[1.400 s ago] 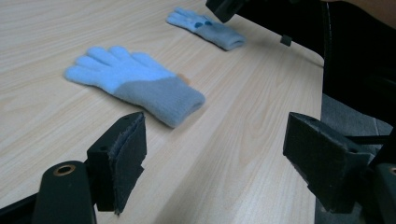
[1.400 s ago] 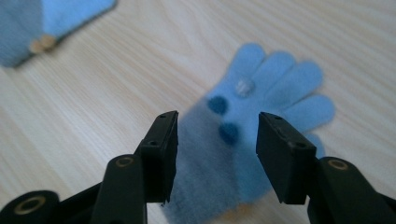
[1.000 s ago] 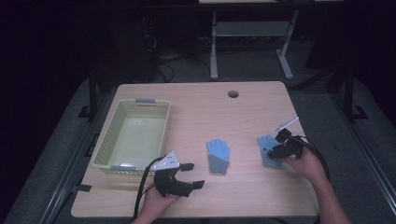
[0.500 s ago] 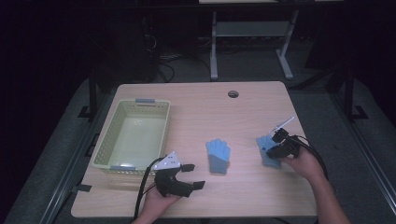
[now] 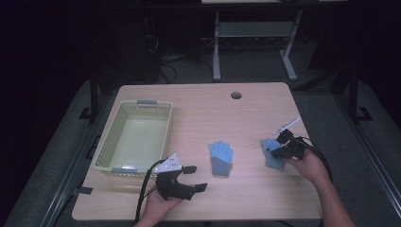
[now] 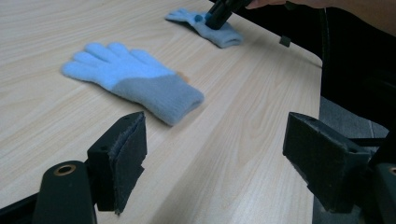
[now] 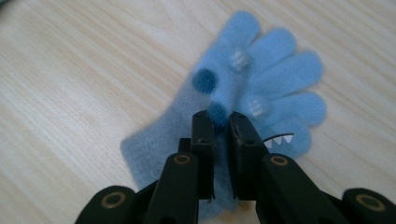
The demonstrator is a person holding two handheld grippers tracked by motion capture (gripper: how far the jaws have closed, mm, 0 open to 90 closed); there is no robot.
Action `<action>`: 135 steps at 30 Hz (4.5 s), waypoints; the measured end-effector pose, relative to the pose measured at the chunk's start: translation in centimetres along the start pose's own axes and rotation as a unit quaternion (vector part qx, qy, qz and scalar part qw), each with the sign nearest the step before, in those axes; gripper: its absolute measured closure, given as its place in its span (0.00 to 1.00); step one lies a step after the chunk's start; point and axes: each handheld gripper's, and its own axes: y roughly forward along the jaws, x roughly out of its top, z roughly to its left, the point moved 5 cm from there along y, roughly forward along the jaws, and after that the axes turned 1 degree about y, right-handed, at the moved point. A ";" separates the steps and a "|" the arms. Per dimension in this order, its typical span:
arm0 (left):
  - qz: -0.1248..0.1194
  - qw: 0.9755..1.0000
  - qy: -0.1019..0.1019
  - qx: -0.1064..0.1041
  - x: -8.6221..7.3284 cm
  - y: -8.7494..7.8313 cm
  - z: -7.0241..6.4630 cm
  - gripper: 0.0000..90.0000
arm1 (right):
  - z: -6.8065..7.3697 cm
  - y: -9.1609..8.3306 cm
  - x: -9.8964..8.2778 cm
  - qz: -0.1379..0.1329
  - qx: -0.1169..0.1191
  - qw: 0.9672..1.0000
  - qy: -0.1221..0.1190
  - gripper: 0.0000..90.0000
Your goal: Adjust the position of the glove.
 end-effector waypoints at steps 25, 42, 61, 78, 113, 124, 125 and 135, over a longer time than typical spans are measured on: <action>-0.007 1.000 -0.004 0.004 0.1 -0.1 0.1 0.24 | 3.4 -4.8 2.5 -0.078 0.025 0.997 -0.012 0.92; -0.007 1.000 -0.001 0.005 0.1 -0.3 0.1 0.24 | 6.8 -5.4 5.3 -0.077 0.047 0.995 -0.051 0.92; -0.007 1.000 0.000 0.004 0.2 -0.3 -0.1 0.24 | 10.0 -3.2 7.7 -0.064 0.070 0.993 -0.064 0.91; -0.008 1.000 0.002 0.006 0.2 -0.4 -0.1 0.24 | 12.7 -0.7 8.9 -0.052 0.090 0.992 -0.073 0.90; -0.004 1.000 0.004 0.005 0.1 -0.4 0.1 0.24 | 14.5 3.4 9.3 -0.020 0.086 0.995 -0.053 0.79; -0.003 1.000 -0.003 -0.001 0.0 -0.3 0.1 0.24 | 14.3 2.7 9.7 -0.062 0.088 0.993 -0.044 0.76; -0.002 1.000 -0.001 -0.001 0.0 -0.3 0.1 0.24 | 14.3 2.8 9.8 -0.067 0.086 0.993 -0.043 0.80; -0.002 1.000 -0.006 -0.003 0.0 -0.3 0.1 0.24 | 14.4 4.8 9.5 -0.041 0.097 0.994 -0.037 0.85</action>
